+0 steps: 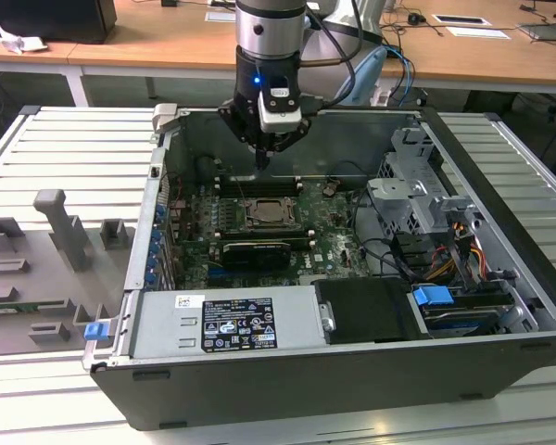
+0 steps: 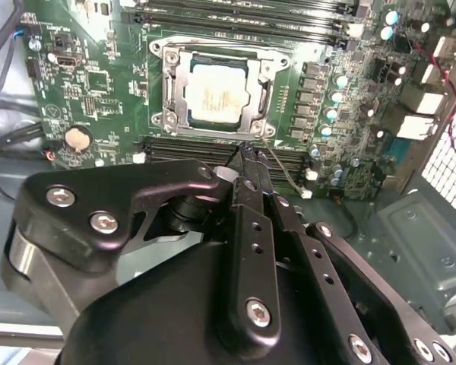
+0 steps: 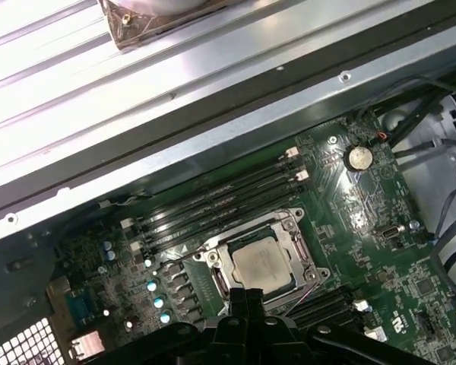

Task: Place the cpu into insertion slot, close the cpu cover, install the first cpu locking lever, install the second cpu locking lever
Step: 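Install the first cpu locking lever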

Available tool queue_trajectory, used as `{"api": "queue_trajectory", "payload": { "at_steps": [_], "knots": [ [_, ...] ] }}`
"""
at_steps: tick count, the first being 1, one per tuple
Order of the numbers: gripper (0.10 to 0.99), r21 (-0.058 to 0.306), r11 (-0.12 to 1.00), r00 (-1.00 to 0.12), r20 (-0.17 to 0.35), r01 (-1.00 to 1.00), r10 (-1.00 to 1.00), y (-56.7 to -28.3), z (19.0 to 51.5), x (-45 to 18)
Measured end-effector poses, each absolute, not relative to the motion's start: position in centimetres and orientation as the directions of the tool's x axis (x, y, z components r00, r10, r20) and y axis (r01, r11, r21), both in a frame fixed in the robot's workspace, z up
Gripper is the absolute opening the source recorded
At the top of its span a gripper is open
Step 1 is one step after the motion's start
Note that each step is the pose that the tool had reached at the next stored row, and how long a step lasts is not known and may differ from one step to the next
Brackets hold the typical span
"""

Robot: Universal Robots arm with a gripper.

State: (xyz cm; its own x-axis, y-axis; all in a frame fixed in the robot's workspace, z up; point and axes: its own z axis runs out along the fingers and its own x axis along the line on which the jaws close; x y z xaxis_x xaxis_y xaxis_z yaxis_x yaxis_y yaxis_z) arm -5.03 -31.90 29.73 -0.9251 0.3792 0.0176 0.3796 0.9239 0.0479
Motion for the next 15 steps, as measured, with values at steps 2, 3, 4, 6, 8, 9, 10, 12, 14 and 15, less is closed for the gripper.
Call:
{"api": "queue_trajectory", "payload": {
  "at_steps": [2,3,4,6,8,9,10,12,14,15],
  "knots": [
    [0.106,0.048,0.944,-0.945,0.018,0.327,0.327,-31.90,29.72,-5.03],
    [0.106,0.048,0.952,-0.953,0.018,0.303,0.303,-31.90,29.72,-5.03],
    [0.106,0.048,0.955,-0.956,0.018,0.294,0.294,-31.90,29.72,-5.03],
    [0.106,0.048,0.965,-0.966,0.018,0.258,0.258,-31.90,29.72,-5.03],
    [0.106,0.048,0.975,-0.976,0.018,0.218,0.218,-31.90,29.72,-5.03],
    [0.106,0.048,0.978,-0.979,0.018,0.203,0.202,-31.90,29.72,-5.03],
    [0.106,0.048,0.980,-0.981,0.018,0.195,0.194,-31.90,29.72,-5.03],
    [0.106,0.048,0.985,-0.986,0.018,0.164,0.164,-31.90,29.72,-5.03],
    [0.106,0.048,0.988,-0.990,0.018,0.144,0.143,-31.90,29.72,-5.03],
    [0.106,0.048,0.989,-0.990,0.018,0.140,0.139,-31.90,29.71,-5.03]
  ]
}}
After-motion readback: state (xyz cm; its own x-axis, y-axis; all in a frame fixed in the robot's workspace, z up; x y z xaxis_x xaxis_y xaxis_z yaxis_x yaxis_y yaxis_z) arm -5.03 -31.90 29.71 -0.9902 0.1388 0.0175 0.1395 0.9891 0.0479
